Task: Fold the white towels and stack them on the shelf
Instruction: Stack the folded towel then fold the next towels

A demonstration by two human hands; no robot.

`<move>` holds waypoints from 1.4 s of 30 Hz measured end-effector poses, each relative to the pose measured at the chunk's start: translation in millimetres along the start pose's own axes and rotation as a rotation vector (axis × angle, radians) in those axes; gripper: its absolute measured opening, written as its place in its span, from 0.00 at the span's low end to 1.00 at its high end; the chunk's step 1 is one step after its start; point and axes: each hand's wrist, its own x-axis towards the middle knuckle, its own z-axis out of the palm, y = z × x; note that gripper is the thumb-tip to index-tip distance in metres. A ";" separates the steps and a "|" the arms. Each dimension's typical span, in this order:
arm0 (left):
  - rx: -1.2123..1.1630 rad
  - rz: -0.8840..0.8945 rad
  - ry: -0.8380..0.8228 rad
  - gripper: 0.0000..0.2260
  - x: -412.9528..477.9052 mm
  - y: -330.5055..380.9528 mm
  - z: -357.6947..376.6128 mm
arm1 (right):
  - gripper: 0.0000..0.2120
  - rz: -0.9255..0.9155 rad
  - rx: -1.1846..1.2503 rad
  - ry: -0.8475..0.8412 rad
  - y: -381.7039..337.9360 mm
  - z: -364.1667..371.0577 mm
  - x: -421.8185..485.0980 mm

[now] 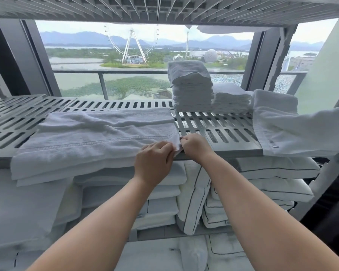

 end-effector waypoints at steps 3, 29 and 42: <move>0.029 0.078 -0.043 0.08 1.9 -4.1 -1.4 | 0.20 0.000 0.042 0.059 2.2 -4.5 -4.3; 0.293 -0.607 -0.353 0.15 17.1 -209.1 -119.0 | 0.12 -0.492 -0.157 0.003 -140.5 116.7 47.3; 0.225 -0.358 -0.721 0.19 63.9 -287.2 -93.1 | 0.13 -0.069 -0.363 0.083 -198.8 156.0 119.2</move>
